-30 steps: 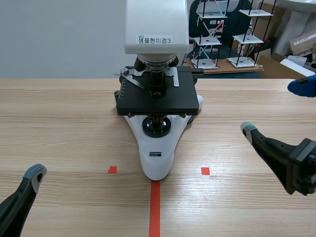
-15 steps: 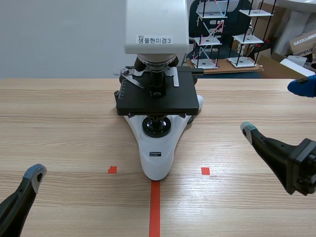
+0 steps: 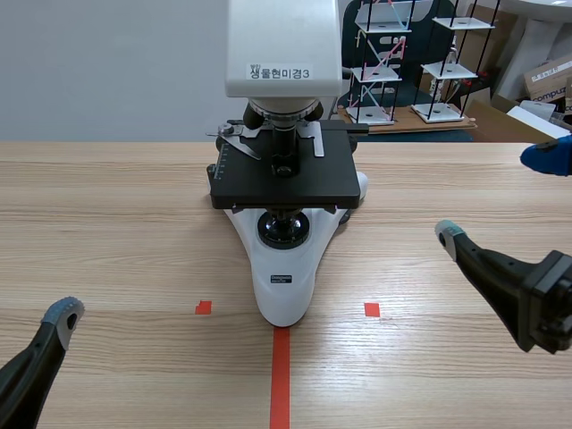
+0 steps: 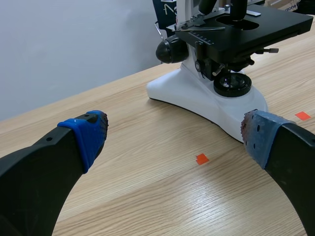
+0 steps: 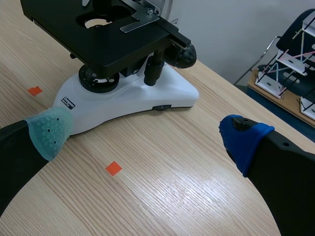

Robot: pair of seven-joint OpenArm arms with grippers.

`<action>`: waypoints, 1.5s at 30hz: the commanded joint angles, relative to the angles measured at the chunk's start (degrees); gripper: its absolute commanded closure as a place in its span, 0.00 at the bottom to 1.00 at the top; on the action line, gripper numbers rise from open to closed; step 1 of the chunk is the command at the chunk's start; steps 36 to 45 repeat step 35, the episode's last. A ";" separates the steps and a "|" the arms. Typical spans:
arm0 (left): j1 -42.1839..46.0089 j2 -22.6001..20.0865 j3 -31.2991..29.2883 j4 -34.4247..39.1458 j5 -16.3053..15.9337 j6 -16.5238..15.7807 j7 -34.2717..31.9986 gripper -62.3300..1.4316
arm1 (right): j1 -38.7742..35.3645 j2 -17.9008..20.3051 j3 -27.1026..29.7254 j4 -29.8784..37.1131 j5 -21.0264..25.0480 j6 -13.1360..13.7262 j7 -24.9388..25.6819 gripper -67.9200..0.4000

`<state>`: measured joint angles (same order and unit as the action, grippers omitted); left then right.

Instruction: Return to the home posture

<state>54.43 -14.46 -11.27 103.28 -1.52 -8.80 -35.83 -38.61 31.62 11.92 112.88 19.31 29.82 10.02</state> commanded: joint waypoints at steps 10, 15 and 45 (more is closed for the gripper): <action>0.13 0.13 0.26 1.42 -0.37 0.11 -0.83 0.08 | 0.52 0.42 0.09 0.63 0.39 -0.20 0.61 0.00; 0.11 0.13 0.26 1.42 -0.37 0.11 -0.83 0.08 | 0.52 0.42 0.09 0.63 0.39 -0.20 0.61 0.00; -0.02 0.13 0.26 1.42 -0.35 0.13 -2.10 0.09 | 0.52 0.42 0.09 0.63 0.39 -0.20 0.61 0.00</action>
